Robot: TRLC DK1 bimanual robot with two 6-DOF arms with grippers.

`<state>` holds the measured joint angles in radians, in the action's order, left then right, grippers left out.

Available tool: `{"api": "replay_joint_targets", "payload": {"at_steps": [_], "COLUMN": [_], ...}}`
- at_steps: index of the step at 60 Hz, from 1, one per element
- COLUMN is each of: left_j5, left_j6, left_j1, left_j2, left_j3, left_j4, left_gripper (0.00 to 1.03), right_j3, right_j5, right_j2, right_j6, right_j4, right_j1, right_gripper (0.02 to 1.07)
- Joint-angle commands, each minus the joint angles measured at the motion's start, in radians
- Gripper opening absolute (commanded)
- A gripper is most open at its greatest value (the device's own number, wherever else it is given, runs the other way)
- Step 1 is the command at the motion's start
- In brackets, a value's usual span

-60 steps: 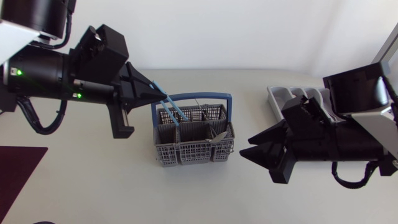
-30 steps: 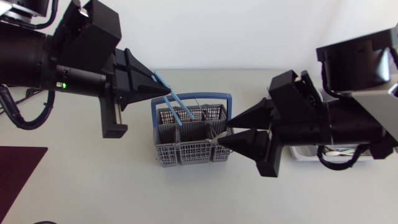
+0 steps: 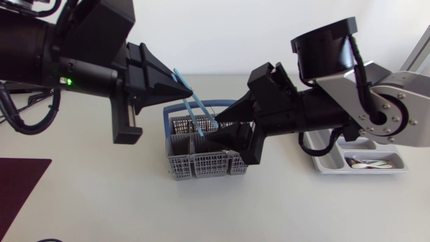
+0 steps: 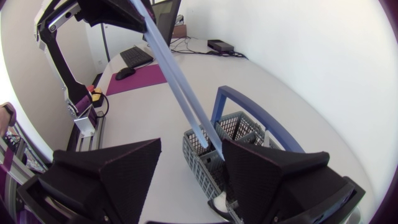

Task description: Sort the cutlery from the basket into the organizer compartments.

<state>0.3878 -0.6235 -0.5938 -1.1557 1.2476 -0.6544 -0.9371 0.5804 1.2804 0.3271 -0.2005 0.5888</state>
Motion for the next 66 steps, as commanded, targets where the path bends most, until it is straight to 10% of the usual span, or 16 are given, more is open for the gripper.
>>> {"api": "replay_joint_targets", "payload": {"at_steps": [1,29,45,66], "left_j5": [0.013,0.048,0.063,0.086], "left_j6": [0.025,0.061,0.068,0.076], "left_j1": [-0.011,-0.004,0.009,0.029], "left_j2": [-0.025,-0.064,-0.058,-0.036], "left_j3": [0.033,0.046,0.053,0.042], "left_j4": [-0.01,0.013,0.01,-0.001], "left_gripper": [0.04,0.04,0.04,0.04], "right_j3": [-0.034,-0.06,-0.081,-0.109], "right_j5": [0.012,0.013,-0.01,-0.042], "right_j2": [0.03,0.106,0.12,0.14], "right_j6": [0.029,0.026,-0.005,-0.034], "right_j4": [0.019,0.047,0.072,0.104], "right_j1": [0.017,0.106,0.126,0.124], "right_gripper": [0.75,0.73,0.28,0.07]}}
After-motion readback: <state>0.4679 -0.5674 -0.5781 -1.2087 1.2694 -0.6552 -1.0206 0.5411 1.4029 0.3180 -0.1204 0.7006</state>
